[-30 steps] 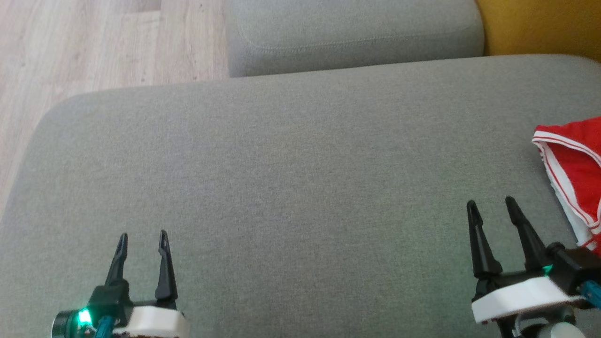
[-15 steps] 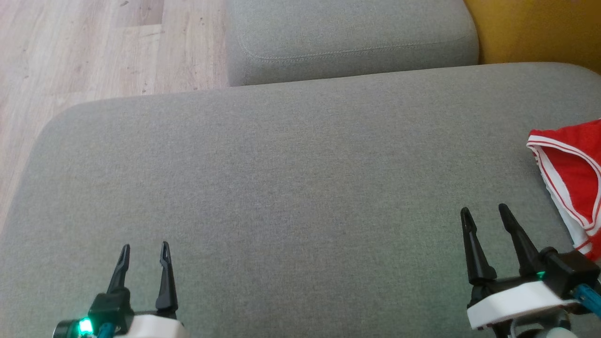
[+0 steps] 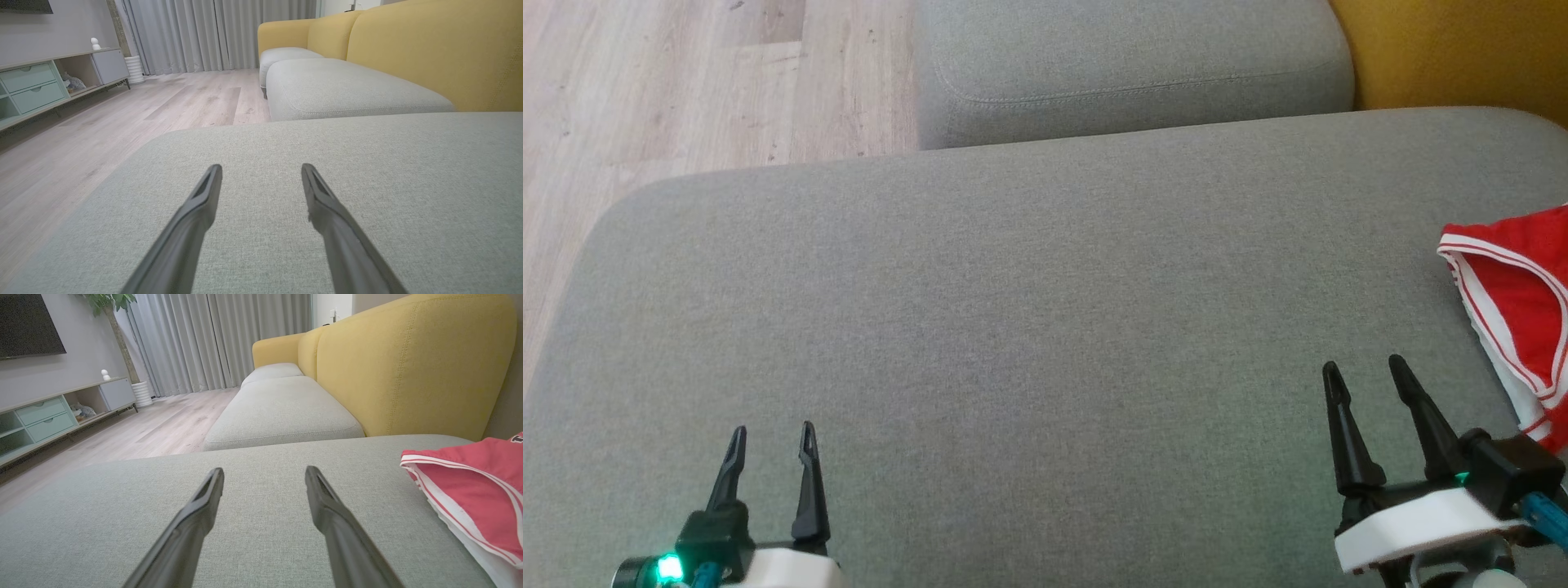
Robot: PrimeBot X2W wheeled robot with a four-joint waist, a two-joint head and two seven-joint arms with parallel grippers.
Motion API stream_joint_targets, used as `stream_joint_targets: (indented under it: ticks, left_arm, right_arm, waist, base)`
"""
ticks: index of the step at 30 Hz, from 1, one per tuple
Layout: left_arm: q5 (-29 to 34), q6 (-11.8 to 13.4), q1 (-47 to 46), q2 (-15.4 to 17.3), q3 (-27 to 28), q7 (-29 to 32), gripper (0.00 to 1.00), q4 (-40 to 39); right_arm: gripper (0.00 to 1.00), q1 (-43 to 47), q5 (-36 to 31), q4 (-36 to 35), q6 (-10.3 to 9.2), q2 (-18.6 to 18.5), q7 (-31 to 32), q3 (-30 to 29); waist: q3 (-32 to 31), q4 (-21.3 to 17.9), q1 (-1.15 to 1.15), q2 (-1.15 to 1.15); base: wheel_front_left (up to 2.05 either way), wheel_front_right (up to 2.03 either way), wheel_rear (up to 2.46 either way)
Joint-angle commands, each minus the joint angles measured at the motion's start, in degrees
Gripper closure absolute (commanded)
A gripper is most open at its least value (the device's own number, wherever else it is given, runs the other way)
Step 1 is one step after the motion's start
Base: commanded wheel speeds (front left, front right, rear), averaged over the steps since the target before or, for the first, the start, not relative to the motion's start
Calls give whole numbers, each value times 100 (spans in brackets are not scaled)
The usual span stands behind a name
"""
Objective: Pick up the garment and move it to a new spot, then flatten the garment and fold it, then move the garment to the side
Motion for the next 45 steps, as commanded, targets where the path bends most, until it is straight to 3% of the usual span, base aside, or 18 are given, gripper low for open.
stream_joint_targets:
  ticks: [1,10,11,17,45]
  left_arm:
    - [-55,52,-202,106,165,-14,0,-194]
    - [-84,79,-218,126,120,-12,0,-209]
    - [-60,47,-1,25,-39,1,100,-13]
    - [-219,14,-14,-38,13,56,100,203]
    - [-2056,-300,-225,-156,314,425,100,141]
  right_arm:
    - [0,-114,-11,-234,-4,-19,11,150]
    - [0,-94,13,-262,-4,-10,43,132]
    - [100,1,2,-31,0,2,49,1]
    - [100,1,175,185,0,2,40,16]
    - [100,-357,2121,561,-1,-82,119,-56]
  waist:
    - [1,4,0,0]
    - [16,23,0,0]
    - [17,24,0,0]
    - [20,30,0,0]
    - [39,86,0,0]
  base:
    - [0,0,0]
    - [0,0,0]
    - [0,0,0]
    - [0,0,0]
    - [0,0,0]
